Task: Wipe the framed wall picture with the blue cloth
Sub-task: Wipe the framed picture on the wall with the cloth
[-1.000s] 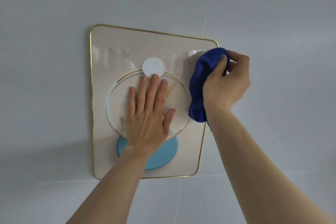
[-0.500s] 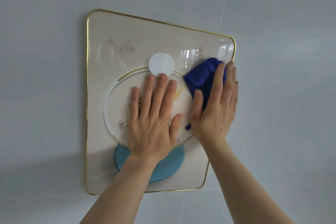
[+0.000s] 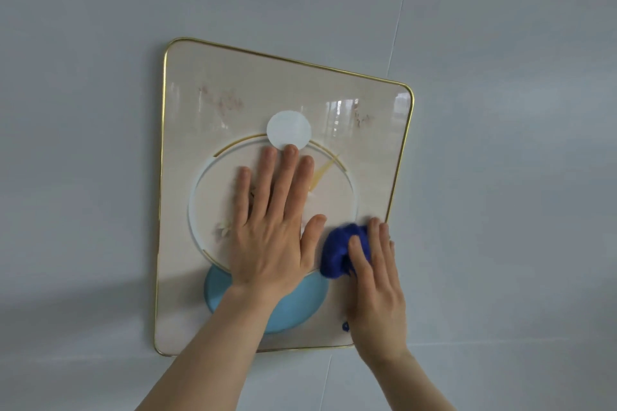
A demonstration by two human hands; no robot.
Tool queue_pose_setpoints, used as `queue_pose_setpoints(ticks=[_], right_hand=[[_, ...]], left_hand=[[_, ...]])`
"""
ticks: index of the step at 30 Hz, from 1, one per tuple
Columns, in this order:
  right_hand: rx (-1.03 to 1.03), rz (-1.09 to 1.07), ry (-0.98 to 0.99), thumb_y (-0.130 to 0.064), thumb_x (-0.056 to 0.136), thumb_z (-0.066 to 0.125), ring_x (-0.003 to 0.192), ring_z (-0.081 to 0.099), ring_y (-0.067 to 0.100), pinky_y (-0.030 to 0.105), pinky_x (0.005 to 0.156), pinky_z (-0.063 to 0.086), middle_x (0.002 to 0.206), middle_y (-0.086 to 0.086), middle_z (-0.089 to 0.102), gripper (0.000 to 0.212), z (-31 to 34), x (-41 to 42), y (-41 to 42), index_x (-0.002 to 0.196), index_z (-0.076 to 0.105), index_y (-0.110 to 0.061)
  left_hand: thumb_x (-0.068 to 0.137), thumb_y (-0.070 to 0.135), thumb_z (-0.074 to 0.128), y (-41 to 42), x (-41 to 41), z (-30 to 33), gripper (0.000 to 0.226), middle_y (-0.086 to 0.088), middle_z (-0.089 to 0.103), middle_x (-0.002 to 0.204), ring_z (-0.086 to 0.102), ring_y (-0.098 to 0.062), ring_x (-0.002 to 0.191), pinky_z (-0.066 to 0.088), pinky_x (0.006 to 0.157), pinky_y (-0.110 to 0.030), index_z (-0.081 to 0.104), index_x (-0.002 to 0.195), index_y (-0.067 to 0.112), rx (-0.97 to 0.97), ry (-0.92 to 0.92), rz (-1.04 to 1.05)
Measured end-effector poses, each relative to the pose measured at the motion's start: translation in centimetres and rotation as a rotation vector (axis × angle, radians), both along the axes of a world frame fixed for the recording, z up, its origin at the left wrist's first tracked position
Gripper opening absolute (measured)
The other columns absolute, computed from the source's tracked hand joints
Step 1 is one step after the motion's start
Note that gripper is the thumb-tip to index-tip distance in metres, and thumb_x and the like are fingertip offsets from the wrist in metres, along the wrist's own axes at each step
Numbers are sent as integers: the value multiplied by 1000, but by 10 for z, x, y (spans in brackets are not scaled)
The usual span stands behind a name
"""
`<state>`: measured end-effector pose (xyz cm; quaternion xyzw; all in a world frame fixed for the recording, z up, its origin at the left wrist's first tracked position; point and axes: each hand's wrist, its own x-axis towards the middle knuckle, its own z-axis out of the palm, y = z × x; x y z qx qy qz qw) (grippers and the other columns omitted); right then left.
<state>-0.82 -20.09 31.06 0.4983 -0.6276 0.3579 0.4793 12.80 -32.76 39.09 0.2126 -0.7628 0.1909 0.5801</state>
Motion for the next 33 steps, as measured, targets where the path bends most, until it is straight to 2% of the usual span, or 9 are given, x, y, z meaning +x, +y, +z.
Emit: queue_pose_setpoints(ticks=[4,7,9,14,17,22,25,29,33], right_hand=[[147,-107,0,34,60,50,155,33,29,34,98,59,166,13,37,109,-33,14,28,153,41,-21],[257,-55,-71,35,47,60,147,46,30,25,75,63,163,9,41,116,-34,25,46,148,51,-20],[235,22,-125,30,53,66,143,53,24,19,79,60,161,5,45,106,-24,33,54,145,56,-20],[-279,180,-461,-6,92,49,122,62,15,3,99,38,142,4,63,56,54,56,57,141,57,-31],[-446,206,-354,0,92,55,114,52,5,0,101,33,132,13,54,51,130,56,49,143,56,-8],[-483,234,-155,6,94,54,112,50,2,-1,95,33,134,16,52,54,220,51,19,146,53,-9],[-378,191,-44,5,97,48,138,50,19,10,99,37,145,15,53,54,233,44,-10,149,51,-10],[-246,126,98,0,106,38,156,28,38,53,118,39,161,17,41,50,217,26,-36,155,41,-6],[-247,125,176,-2,106,35,158,22,38,59,118,37,166,21,33,51,205,7,-42,157,36,-9]], left_hand=[[108,52,16,2,3,0,70,-7,10,177,6,-30,164,12,130,-58,14,167,15,20,-37,4],[107,52,17,4,7,2,70,-7,9,177,5,-30,164,13,130,-58,13,167,15,33,-67,-1],[107,52,17,5,10,4,71,-7,7,177,3,-30,164,12,130,-58,12,168,15,47,-90,-2],[108,52,17,6,11,3,70,-6,4,177,1,-30,164,10,131,-57,10,168,15,59,-108,-25],[108,53,12,7,12,4,70,-6,5,177,2,-29,164,8,131,-56,11,168,15,54,-104,-43],[108,54,10,8,12,4,70,-4,2,178,-1,-27,164,2,132,-53,8,168,18,63,-91,-68],[108,55,9,7,11,5,71,-3,2,178,0,-26,164,4,132,-53,8,168,18,64,-83,-78],[107,56,9,7,9,5,73,-3,5,177,2,-26,164,8,132,-55,11,168,17,51,-67,-60],[106,54,12,7,6,5,72,-4,8,177,3,-26,164,8,131,-56,12,168,16,43,-43,-66]])
